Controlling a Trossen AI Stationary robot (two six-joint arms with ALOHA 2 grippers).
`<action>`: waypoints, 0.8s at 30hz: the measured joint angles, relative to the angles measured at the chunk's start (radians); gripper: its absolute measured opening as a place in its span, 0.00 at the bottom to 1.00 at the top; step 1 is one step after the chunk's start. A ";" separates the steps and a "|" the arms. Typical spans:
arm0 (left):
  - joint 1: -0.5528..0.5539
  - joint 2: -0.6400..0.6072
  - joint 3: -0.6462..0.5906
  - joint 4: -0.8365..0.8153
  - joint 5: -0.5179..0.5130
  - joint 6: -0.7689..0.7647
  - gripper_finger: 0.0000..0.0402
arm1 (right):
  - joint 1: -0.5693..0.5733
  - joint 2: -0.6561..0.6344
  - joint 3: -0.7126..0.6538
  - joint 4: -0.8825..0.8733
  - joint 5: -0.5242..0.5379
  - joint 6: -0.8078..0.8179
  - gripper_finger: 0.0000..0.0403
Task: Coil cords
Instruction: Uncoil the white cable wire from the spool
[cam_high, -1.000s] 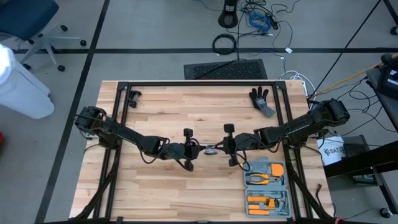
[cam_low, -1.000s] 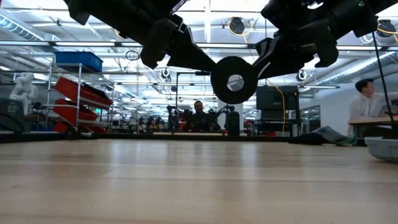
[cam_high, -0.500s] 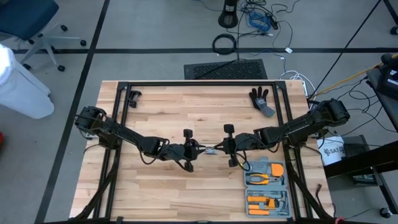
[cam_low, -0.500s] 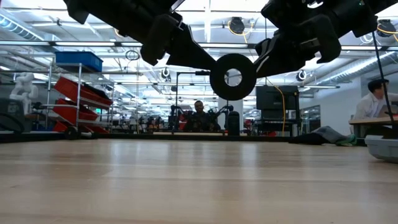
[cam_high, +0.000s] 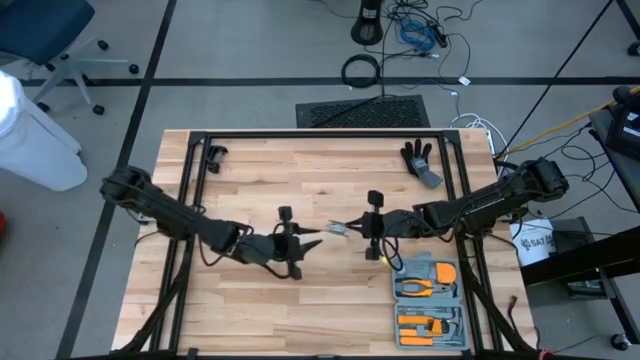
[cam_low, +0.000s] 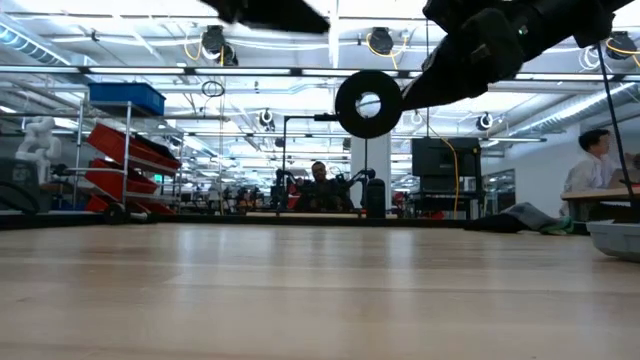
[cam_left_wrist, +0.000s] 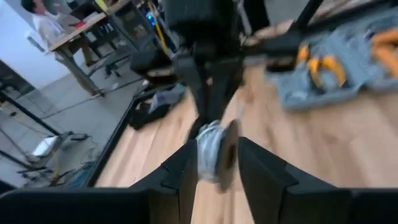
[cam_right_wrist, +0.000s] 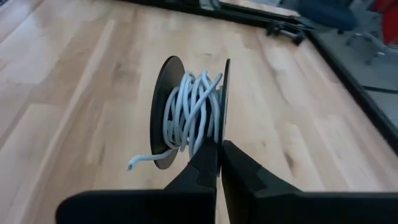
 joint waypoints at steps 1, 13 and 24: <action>-0.010 -0.004 0.000 0.001 0.001 -0.027 0.30 | 0.000 0.000 0.000 0.000 0.012 0.008 0.00; -0.090 0.108 0.000 0.354 -0.072 -0.049 0.30 | -0.003 0.000 0.000 0.103 0.205 0.129 0.00; -0.066 0.233 0.054 0.584 -0.394 -0.018 0.30 | -0.015 0.000 0.000 0.157 0.311 0.111 0.00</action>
